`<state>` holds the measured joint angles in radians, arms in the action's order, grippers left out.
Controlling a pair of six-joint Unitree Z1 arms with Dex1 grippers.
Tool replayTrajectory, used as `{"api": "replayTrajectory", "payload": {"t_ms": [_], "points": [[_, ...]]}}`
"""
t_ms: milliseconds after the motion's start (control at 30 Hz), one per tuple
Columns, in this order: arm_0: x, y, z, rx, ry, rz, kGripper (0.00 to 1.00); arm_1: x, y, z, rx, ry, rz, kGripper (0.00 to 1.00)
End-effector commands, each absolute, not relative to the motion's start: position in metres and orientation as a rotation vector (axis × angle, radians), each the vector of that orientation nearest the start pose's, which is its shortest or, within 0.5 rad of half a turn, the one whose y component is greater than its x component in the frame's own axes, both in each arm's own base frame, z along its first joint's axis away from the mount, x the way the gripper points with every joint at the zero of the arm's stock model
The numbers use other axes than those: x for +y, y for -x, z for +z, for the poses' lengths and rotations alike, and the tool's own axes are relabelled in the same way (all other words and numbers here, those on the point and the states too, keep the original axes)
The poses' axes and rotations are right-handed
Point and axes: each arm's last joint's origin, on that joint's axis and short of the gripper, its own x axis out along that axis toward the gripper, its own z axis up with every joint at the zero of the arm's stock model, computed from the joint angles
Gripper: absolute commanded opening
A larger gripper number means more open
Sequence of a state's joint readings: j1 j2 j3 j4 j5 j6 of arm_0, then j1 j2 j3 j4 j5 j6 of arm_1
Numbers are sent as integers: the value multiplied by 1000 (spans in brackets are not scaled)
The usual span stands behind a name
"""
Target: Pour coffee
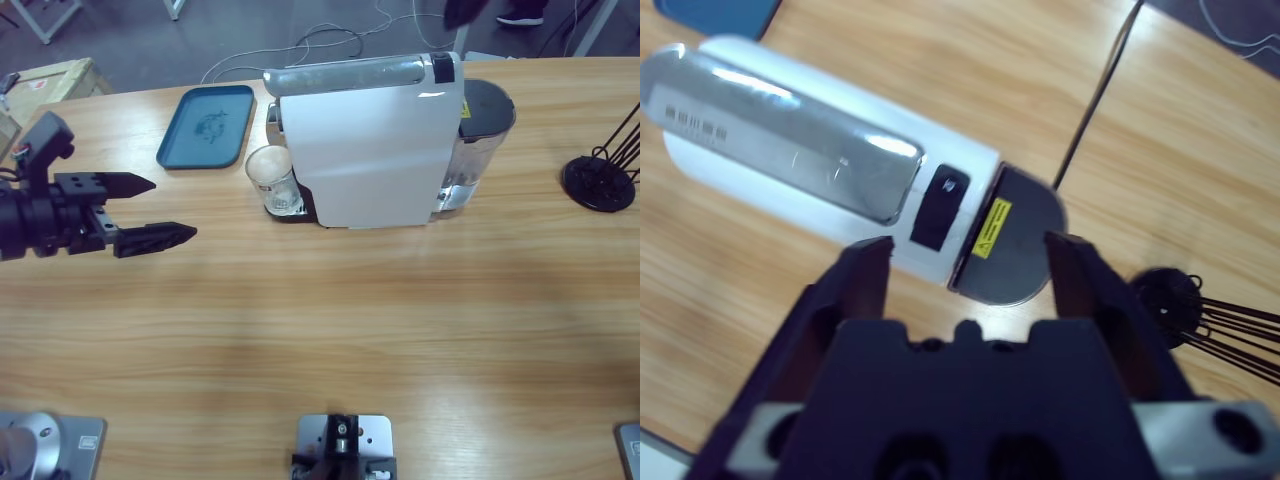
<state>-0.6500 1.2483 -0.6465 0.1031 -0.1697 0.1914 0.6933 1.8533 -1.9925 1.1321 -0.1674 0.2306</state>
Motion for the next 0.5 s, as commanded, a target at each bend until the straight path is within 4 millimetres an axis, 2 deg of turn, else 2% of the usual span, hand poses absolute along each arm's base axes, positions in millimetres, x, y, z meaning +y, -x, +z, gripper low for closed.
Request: {"api": "replayTrajectory", "payload": {"t_ms": [33, 200, 500], "points": [[-123, -145, 269, 669, -344, -867, 987, 245, -332, 389, 1062, 264, 364, 0], [-125, -147, 267, 670, -343, -870, 987, 255, -343, 367, 1109, 275, 375, 0], [-126, -148, 265, 674, -344, -871, 987, 256, -348, 366, 1099, 273, 368, 0]]}}
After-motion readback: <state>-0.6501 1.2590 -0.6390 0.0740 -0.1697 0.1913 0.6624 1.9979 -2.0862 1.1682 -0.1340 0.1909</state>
